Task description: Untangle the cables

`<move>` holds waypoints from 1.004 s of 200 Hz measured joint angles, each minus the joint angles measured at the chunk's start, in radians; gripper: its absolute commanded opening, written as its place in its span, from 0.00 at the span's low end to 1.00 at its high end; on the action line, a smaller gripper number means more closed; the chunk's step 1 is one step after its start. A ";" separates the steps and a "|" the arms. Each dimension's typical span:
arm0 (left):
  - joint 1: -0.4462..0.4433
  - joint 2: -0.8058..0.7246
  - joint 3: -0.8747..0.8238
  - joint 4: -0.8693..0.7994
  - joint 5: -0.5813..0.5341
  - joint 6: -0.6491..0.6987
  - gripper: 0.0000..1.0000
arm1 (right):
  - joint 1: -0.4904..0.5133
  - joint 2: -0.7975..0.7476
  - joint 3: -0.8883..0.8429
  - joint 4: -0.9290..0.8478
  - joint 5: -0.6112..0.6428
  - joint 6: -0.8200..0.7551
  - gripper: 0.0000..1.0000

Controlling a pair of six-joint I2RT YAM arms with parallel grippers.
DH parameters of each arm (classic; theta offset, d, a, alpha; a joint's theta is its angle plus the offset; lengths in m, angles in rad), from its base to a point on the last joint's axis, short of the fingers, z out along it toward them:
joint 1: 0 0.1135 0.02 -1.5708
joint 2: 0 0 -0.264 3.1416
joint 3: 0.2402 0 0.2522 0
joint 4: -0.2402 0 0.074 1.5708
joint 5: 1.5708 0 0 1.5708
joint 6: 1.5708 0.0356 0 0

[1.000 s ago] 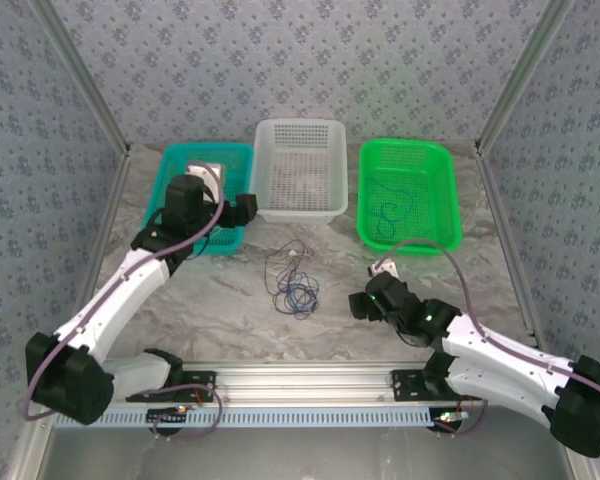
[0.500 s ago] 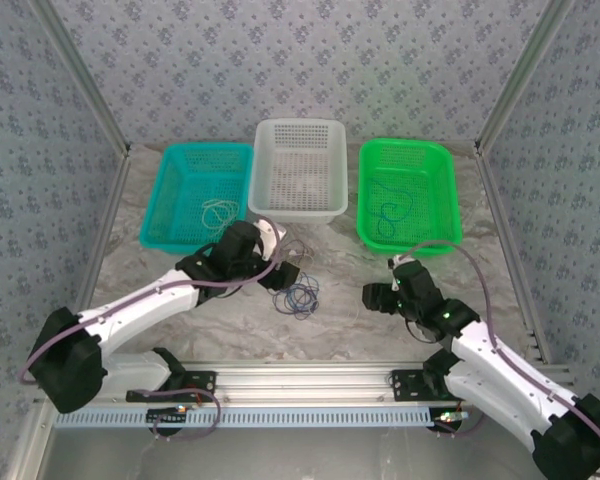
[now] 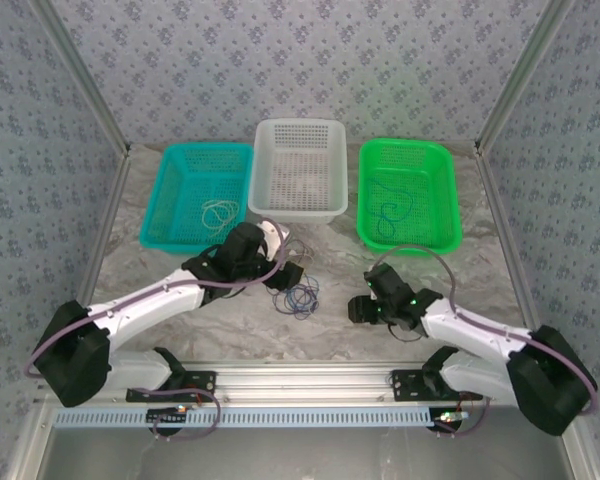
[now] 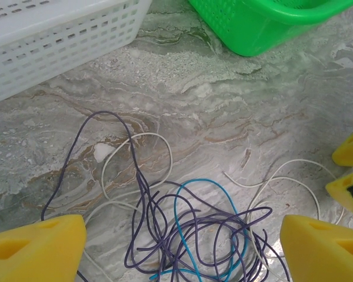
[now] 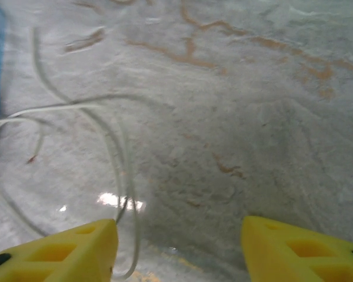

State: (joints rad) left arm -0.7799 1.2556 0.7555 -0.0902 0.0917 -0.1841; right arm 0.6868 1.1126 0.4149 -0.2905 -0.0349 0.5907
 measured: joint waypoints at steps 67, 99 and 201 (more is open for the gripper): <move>0.000 -0.064 -0.041 0.013 -0.053 0.000 0.89 | 0.075 0.011 0.043 0.015 0.097 -0.003 0.00; 0.000 -0.064 -0.041 0.012 -0.086 -0.004 0.90 | 0.095 -0.235 0.112 -0.098 0.192 -0.049 0.00; -0.001 -0.131 -0.041 0.093 -0.045 -0.019 0.91 | 0.114 -0.306 0.540 -0.321 0.263 -0.354 0.00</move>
State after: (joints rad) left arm -0.7811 1.1244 0.7143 0.0032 0.0471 -0.2031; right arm 0.8013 0.8070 0.9550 -0.6113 0.2283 0.2363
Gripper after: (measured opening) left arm 0.905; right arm 0.063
